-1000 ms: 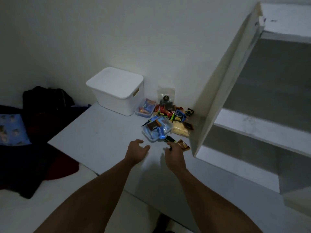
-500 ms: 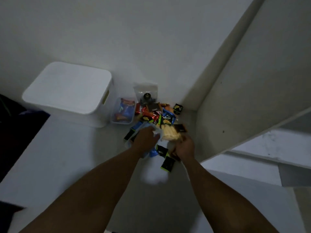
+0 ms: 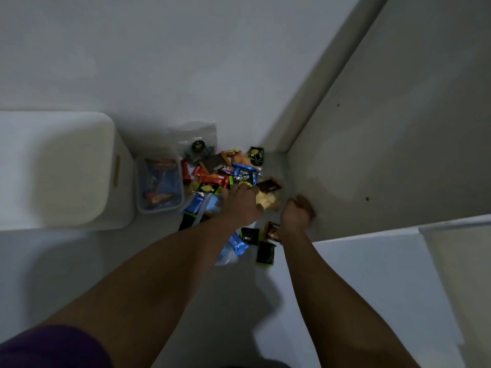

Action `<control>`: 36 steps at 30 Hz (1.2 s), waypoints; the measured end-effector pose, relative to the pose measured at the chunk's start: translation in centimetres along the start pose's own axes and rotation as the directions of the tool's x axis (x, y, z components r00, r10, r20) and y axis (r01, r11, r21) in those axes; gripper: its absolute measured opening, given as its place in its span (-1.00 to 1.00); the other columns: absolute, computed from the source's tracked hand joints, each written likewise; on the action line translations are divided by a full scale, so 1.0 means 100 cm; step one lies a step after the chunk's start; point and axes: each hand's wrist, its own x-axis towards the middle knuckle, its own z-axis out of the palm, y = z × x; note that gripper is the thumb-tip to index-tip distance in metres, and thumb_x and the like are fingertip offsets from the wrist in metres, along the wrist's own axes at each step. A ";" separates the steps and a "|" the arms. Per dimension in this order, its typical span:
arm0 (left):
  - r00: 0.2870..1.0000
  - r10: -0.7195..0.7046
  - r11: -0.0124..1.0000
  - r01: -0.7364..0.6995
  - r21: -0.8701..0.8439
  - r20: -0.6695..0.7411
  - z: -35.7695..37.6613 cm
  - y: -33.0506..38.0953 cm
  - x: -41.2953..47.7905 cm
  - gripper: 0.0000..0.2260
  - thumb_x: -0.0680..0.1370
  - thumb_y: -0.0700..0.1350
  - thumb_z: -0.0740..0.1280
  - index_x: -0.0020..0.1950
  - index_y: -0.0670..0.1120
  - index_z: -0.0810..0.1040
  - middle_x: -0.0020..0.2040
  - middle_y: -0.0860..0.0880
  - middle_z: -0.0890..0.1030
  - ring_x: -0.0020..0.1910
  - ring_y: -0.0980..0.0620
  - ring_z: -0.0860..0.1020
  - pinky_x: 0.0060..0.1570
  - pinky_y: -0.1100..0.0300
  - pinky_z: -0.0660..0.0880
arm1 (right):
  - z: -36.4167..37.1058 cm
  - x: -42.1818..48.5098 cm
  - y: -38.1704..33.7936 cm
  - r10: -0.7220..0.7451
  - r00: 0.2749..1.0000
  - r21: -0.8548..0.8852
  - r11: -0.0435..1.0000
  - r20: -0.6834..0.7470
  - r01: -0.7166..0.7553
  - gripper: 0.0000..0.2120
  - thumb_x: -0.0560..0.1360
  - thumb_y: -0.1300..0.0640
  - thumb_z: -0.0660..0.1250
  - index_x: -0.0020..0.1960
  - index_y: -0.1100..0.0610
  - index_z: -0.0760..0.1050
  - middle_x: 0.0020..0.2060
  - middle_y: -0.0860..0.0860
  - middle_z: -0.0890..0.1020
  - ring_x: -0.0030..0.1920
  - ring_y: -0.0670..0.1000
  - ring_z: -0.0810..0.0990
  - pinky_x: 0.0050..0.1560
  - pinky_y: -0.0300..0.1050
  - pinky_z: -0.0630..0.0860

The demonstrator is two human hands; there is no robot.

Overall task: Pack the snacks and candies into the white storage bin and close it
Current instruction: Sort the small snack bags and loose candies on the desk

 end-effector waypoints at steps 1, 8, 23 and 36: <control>1.000 -0.002 1.000 0.002 -0.018 -0.011 -0.002 0.000 -0.001 -0.58 0.51 0.09 0.30 0.34 -0.01 0.48 0.29 -0.12 0.48 0.31 -0.18 0.36 0.27 -0.12 0.24 | 0.003 -0.003 -0.002 -0.082 0.992 0.020 0.996 -0.093 0.085 -0.72 0.52 0.40 0.27 0.22 0.38 0.52 0.12 0.28 0.59 0.01 0.16 0.58 -0.02 -0.21 0.40; 0.993 -0.018 0.993 0.005 -0.121 -0.112 -0.020 0.001 -0.016 -0.50 0.45 0.16 0.36 0.37 0.08 0.45 0.33 -0.09 0.39 0.34 -0.16 0.32 0.24 -0.10 0.25 | 0.000 -0.029 -0.020 -0.452 0.890 0.010 0.892 -0.057 0.453 -0.71 0.47 0.38 0.26 0.15 0.20 0.55 -0.11 0.18 0.61 -0.11 0.16 0.62 0.00 0.04 0.58; 0.955 -0.241 0.308 -0.094 -0.947 -0.173 -0.131 0.009 -0.062 -0.65 0.63 -0.13 0.30 0.41 -0.12 0.44 0.18 -0.04 0.56 0.11 -0.01 0.55 -0.02 0.23 0.51 | -0.053 -0.098 -0.097 -0.587 0.763 0.230 0.809 0.270 0.541 -0.69 0.58 0.36 0.25 0.32 0.25 0.40 -0.11 0.06 0.48 -0.15 -0.06 0.54 -0.07 -0.22 0.57; 0.858 -0.179 0.535 -0.326 -0.779 -0.482 -0.170 0.014 -0.172 -0.90 0.65 -0.15 0.25 0.06 -0.16 0.50 -0.20 -0.03 0.56 -0.23 0.02 0.52 -0.34 0.35 0.49 | -0.100 -0.164 -0.113 -0.680 0.638 0.165 0.720 0.362 0.674 -0.58 0.55 0.25 0.35 0.38 0.16 0.38 0.07 0.02 0.53 -0.02 -0.05 0.56 0.16 -0.02 0.55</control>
